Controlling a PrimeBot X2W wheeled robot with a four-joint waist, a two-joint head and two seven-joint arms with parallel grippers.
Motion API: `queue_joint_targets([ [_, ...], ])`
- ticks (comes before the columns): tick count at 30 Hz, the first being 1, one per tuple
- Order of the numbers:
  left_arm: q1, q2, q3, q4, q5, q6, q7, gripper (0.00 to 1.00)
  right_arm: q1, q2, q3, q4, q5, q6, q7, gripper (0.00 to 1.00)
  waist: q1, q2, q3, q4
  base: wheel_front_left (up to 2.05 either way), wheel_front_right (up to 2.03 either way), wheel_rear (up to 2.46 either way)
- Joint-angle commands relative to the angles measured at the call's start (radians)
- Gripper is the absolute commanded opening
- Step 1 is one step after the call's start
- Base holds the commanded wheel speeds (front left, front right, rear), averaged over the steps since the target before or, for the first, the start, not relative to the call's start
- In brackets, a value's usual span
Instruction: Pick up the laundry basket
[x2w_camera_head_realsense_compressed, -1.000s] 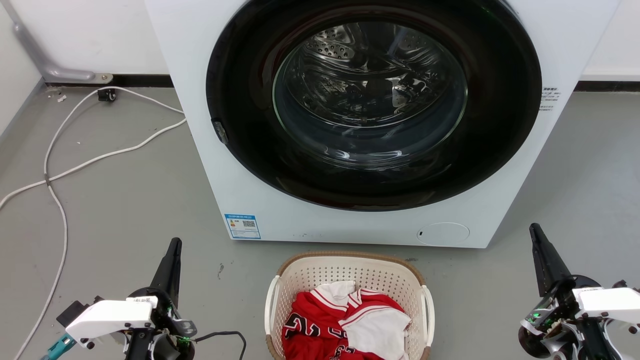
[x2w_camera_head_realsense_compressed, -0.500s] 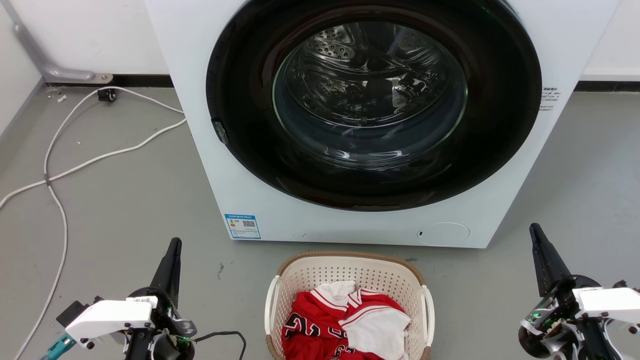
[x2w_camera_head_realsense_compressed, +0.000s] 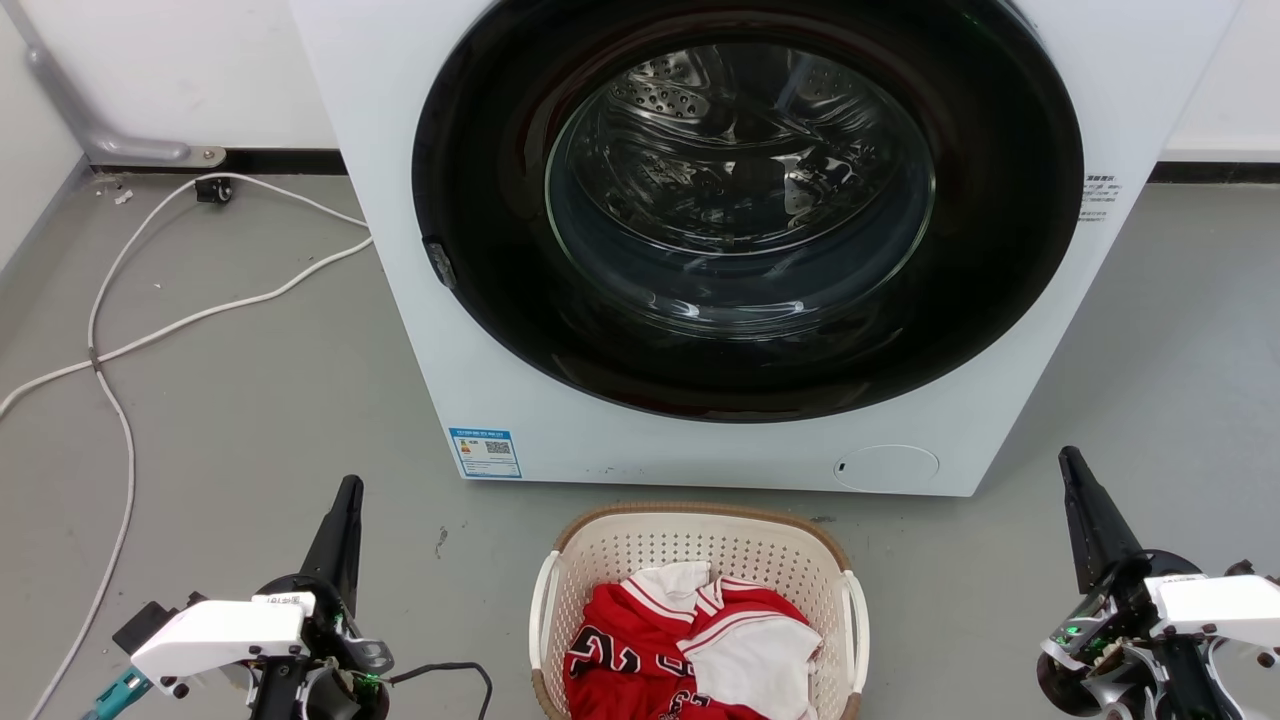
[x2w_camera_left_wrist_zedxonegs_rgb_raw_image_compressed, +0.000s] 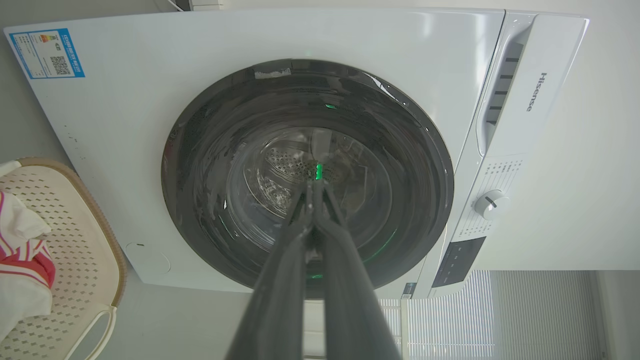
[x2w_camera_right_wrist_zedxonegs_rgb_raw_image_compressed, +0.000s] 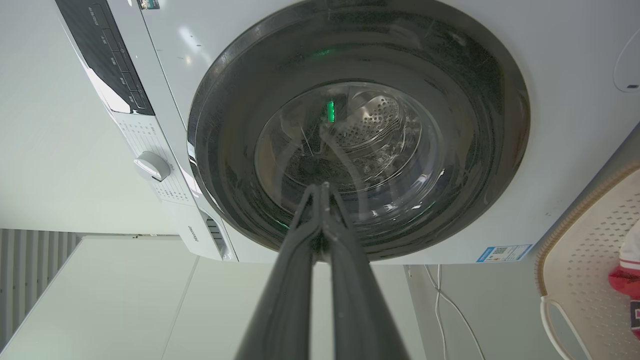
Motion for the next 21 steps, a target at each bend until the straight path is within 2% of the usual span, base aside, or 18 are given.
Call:
queue_joint_targets([
  [1, -0.011, -0.001, 0.004, 0.001, 0.003, -0.002, 0.004, 0.0, -0.011, 0.004, -0.001, 0.001, -0.004, 0.0, 0.003, 0.0, 0.0, 0.0, 0.0, 0.0, 0.0, 0.0, 0.0],
  [21, -0.011, -0.002, 0.004, 0.001, 0.003, -0.002, 0.004, 0.0, -0.011, 0.004, -0.002, 0.001, -0.005, 0.0, 0.003, 0.0, 0.0, 0.0, 0.0, 0.0, 0.0, 0.0, 0.0],
])
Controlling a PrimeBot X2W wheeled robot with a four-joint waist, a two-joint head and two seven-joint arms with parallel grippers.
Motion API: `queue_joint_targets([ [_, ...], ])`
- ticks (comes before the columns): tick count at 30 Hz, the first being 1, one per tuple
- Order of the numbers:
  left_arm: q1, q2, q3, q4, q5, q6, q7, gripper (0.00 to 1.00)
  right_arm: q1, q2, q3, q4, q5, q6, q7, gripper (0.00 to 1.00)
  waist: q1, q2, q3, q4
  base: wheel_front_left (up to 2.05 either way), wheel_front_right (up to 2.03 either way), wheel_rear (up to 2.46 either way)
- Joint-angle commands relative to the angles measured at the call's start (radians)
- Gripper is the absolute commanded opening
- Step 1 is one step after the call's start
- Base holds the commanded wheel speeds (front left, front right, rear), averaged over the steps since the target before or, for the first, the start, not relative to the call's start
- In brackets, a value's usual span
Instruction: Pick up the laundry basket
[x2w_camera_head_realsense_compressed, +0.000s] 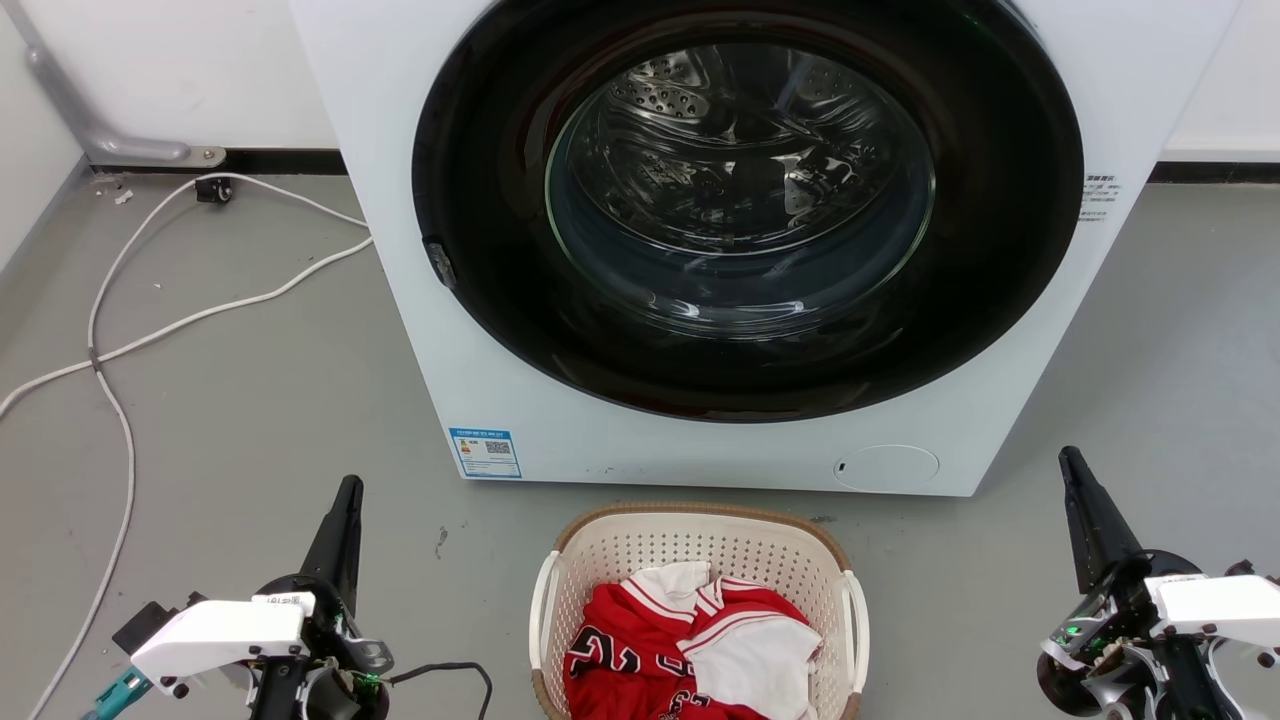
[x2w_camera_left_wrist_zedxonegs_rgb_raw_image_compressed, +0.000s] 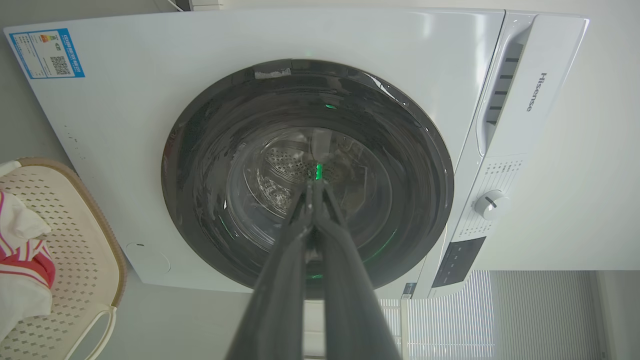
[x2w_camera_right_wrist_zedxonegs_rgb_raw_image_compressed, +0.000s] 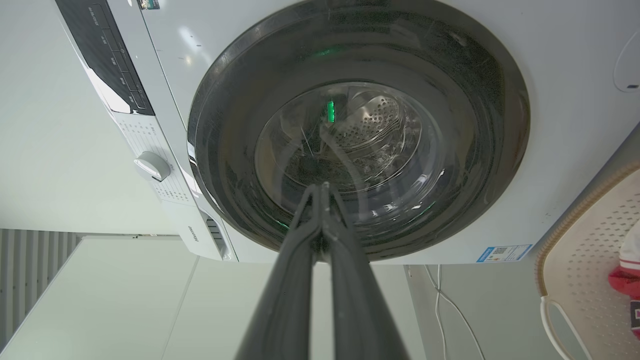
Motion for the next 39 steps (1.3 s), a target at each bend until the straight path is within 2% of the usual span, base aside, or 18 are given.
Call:
queue_joint_targets([
  [1, -0.011, -0.001, 0.004, 0.001, 0.003, -0.002, 0.004, 0.0, -0.011, 0.004, -0.001, 0.001, -0.005, 0.0, 0.003, 0.0, 0.0, 0.0, 0.0, 0.0, 0.0, 0.0, 0.0],
  [39, -0.011, -0.002, 0.004, 0.001, 0.003, -0.002, 0.004, 0.0, -0.012, 0.004, -0.002, 0.001, -0.005, 0.0, 0.002, 0.0, 0.0, 0.0, 0.0, 0.0, 0.0, 0.0, 0.0],
])
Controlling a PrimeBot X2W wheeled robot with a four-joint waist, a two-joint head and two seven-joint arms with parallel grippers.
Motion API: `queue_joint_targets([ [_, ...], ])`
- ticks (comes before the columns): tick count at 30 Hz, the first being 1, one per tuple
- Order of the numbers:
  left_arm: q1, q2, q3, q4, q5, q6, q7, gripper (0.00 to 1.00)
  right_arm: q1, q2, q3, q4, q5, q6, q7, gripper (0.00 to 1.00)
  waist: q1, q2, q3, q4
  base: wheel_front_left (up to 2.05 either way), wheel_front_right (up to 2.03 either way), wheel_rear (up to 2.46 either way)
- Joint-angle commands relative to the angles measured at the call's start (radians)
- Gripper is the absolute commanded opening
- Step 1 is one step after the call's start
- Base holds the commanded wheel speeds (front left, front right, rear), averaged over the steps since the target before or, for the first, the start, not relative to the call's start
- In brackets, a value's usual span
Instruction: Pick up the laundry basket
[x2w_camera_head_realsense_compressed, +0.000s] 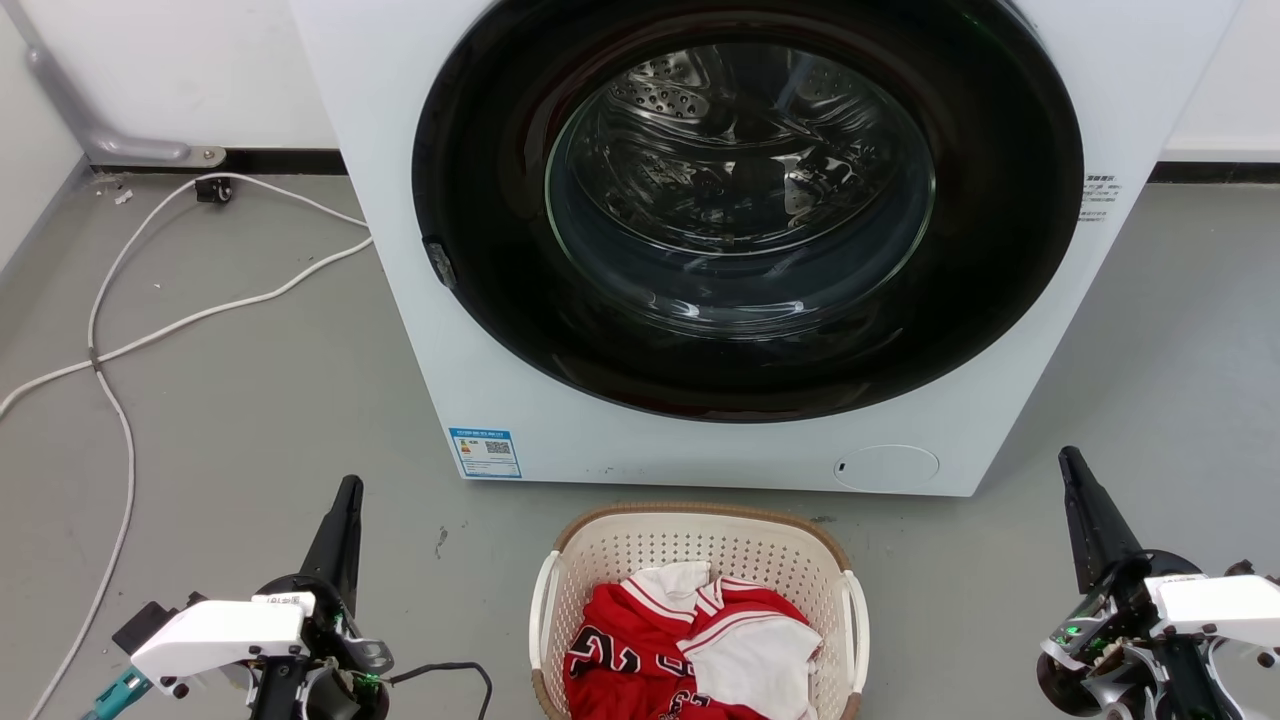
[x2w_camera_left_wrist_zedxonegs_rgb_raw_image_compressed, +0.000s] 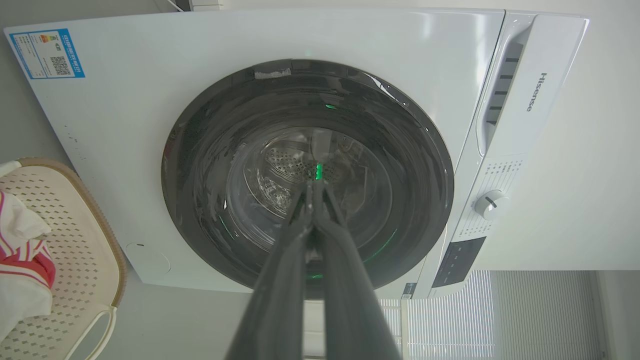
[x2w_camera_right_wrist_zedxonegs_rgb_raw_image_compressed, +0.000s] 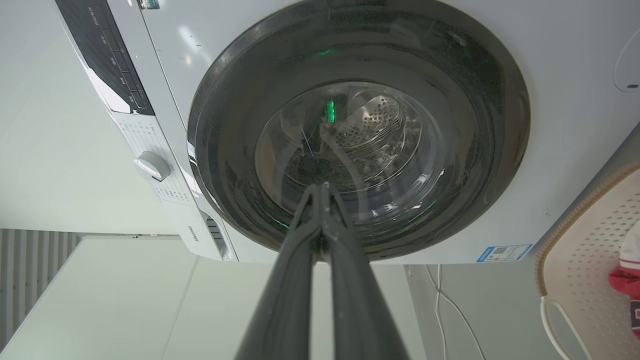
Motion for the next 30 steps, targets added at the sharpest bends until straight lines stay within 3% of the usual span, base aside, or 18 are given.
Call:
queue_joint_targets([
  [1, -0.011, -0.002, 0.004, 0.001, 0.002, -0.002, 0.004, 0.0, -0.012, 0.004, -0.001, 0.001, -0.005, 0.0, 0.001, 0.0, 0.0, 0.0, 0.0, 0.0, 0.0, 0.0, 0.0],
  [30, -0.011, -0.002, 0.004, 0.001, 0.003, -0.002, 0.004, 0.0, -0.012, 0.004, -0.001, 0.001, -0.006, 0.0, 0.002, 0.0, 0.0, 0.0, 0.0, 0.0, 0.0, 0.0, 0.0],
])
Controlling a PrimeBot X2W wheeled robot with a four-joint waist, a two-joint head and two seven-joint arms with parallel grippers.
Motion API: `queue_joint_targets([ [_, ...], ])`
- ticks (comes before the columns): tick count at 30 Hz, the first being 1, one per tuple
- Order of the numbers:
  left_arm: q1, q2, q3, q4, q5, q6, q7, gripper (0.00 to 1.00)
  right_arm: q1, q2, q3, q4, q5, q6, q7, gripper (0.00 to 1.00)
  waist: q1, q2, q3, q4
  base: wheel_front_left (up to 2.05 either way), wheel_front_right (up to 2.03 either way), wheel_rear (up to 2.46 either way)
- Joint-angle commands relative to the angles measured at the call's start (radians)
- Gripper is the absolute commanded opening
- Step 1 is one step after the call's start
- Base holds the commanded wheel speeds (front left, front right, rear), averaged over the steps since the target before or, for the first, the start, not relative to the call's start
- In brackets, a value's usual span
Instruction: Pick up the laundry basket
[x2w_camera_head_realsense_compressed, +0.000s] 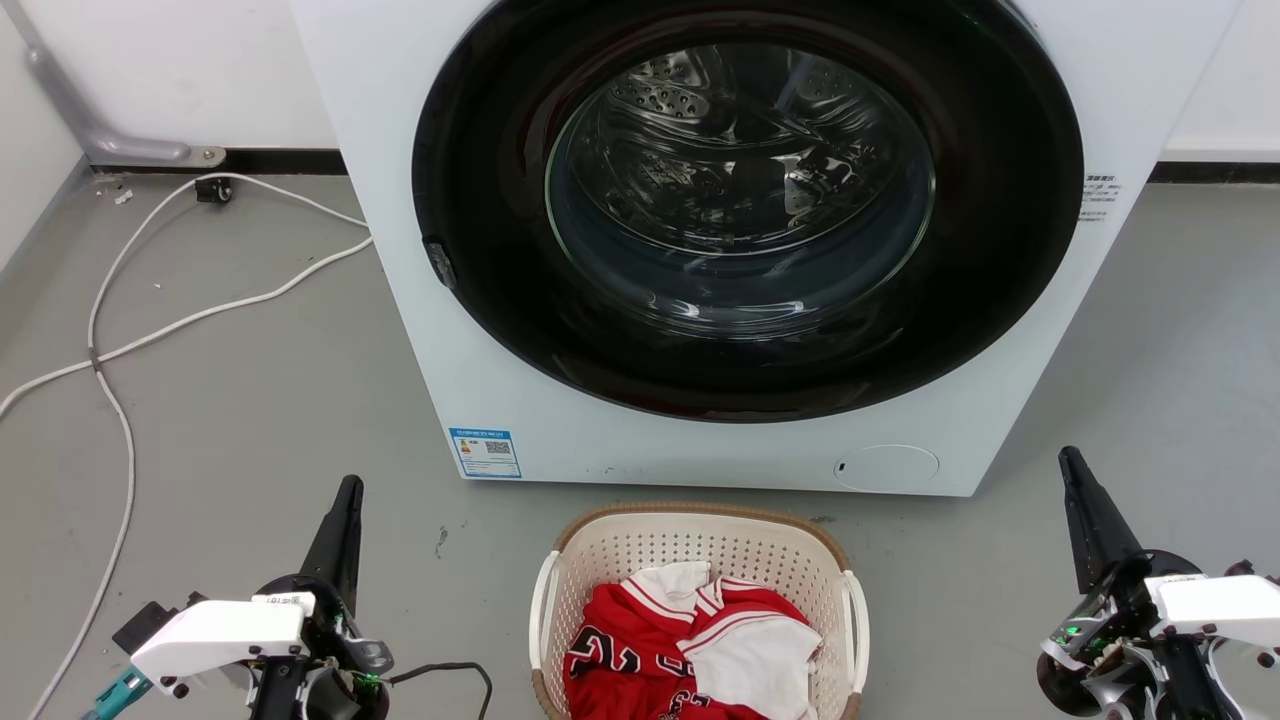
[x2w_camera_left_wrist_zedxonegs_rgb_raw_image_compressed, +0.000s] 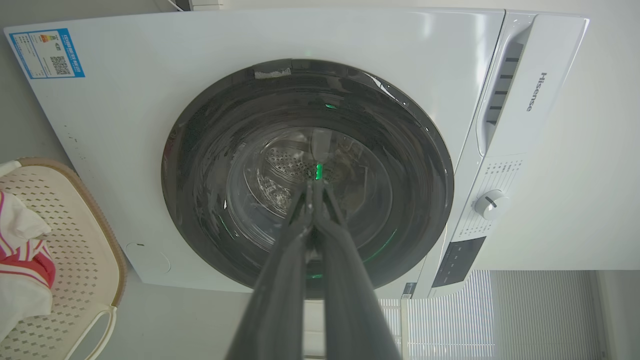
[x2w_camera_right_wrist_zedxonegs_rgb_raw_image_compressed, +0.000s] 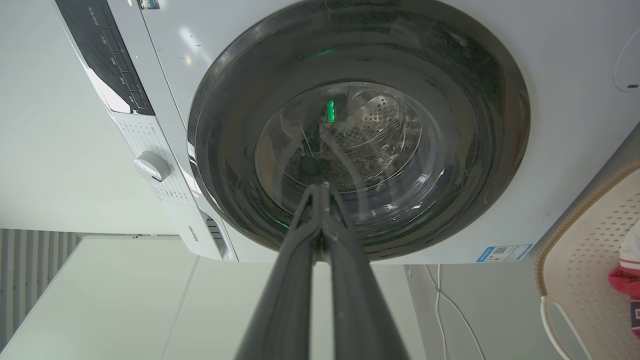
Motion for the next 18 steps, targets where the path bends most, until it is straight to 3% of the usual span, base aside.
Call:
queue_joint_targets([
  [1, -0.011, -0.001, 0.004, 0.001, 0.002, -0.002, 0.003, 0.0, -0.011, 0.004, -0.001, 0.001, -0.006, 0.0, 0.002, 0.0, 0.0, -0.0001, 0.0, 0.0, 0.0, 0.0, 0.0],
  [4, -0.011, -0.001, 0.004, 0.001, 0.002, -0.002, 0.003, 0.0, -0.011, 0.004, -0.001, 0.001, -0.006, 0.0, 0.002, 0.0, 0.0, -0.0001, 0.0, 0.0, 0.0, 0.0, 0.0],
  [5, 0.0, 0.0, 0.0, 0.0, 0.0, 0.0, 0.0, 1.0, 0.0, 0.0, 0.0, 0.0, 0.0, 0.0, 0.0, 1.0, 0.0, -0.0001, 0.0, 0.0, 0.0, 0.0, 0.0],
  [13, 0.025, -0.004, -0.016, 0.015, 0.013, 0.001, -0.02, 1.0, 0.031, 0.001, 0.004, 0.02, -0.01, 0.0, -0.019, 1.0, 0.0, -0.0001, 0.0, 0.0, 0.0, 0.0, 0.0],
  [18, 0.024, -0.003, -0.022, -0.002, 0.098, 0.002, -0.045, 1.0, 0.035, 0.001, -0.009, 0.007, -0.092, 0.0, -0.044, 1.0, 0.0, -0.0001, 0.001, -0.001, 0.0, 0.0, 0.0],
])
